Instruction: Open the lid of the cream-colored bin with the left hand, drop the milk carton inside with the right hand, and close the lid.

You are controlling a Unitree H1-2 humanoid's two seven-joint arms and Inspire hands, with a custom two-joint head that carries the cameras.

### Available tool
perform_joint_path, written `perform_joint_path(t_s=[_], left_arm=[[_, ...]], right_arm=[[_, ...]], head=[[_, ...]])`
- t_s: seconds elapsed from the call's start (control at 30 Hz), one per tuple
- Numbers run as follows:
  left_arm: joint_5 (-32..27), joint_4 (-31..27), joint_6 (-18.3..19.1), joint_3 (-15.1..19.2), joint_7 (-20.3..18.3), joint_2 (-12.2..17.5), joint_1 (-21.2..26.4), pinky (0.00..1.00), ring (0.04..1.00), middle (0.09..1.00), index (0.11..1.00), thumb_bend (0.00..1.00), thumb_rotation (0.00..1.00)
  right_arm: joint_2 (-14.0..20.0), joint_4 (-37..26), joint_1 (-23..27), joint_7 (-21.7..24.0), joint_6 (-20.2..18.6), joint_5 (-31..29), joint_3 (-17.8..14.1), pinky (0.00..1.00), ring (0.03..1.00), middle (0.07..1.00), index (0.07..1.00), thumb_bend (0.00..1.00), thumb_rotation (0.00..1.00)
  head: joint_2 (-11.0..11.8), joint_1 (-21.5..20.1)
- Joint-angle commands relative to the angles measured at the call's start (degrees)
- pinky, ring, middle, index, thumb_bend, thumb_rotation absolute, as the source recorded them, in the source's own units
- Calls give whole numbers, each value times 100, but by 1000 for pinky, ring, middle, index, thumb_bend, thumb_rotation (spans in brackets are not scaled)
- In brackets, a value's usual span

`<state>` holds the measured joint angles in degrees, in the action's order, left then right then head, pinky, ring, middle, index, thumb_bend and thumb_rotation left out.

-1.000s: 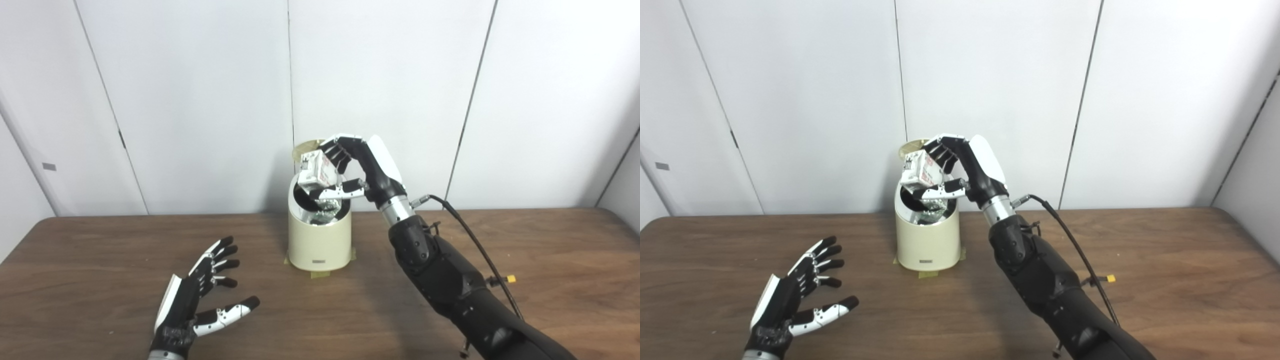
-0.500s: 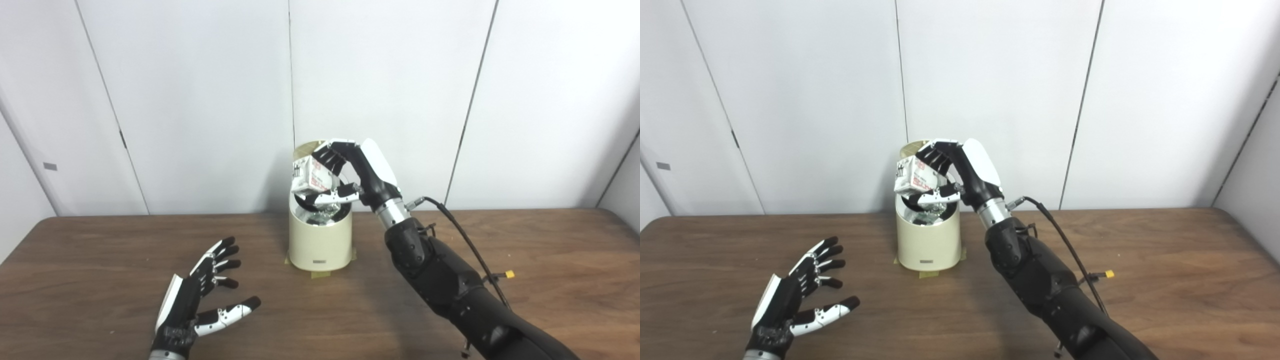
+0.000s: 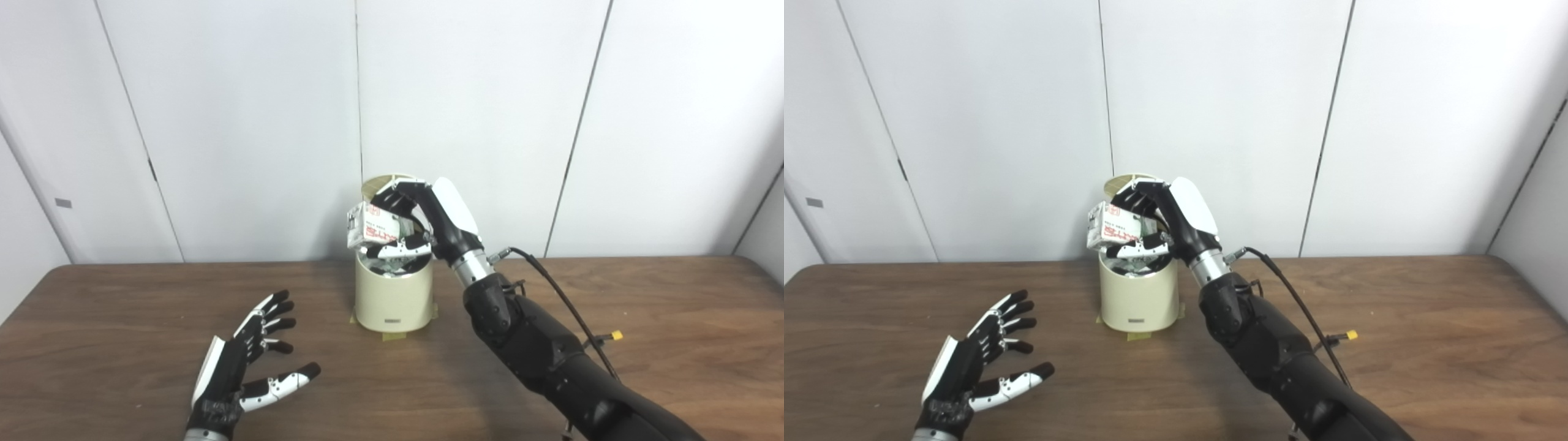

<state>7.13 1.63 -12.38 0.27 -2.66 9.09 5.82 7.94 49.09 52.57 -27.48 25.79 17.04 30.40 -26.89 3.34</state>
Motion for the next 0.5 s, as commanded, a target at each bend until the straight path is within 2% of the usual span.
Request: perform_joint_path(t_s=[0.0, 0.27, 0.47], left_arm=[[35, -109, -106, -44, 62, -66, -48, 622, 794, 865, 903, 741, 104], [20, -116, -115, -33, 56, -55, -65, 615, 791, 863, 902, 738, 86], [6, -107, -121, -30, 46, -45, -66, 623, 791, 862, 900, 738, 82]], right_arm=[[13, -4, 196, -79, 113, 16, 34, 359, 416, 493, 495, 520, 0], [23, 10, 167, -140, 113, -37, 95, 347, 409, 494, 500, 519, 0], [33, 19, 124, 19, 113, -138, 25, 353, 412, 493, 498, 519, 0]], head=[[-8, 13], [-23, 3], [-28, -4]])
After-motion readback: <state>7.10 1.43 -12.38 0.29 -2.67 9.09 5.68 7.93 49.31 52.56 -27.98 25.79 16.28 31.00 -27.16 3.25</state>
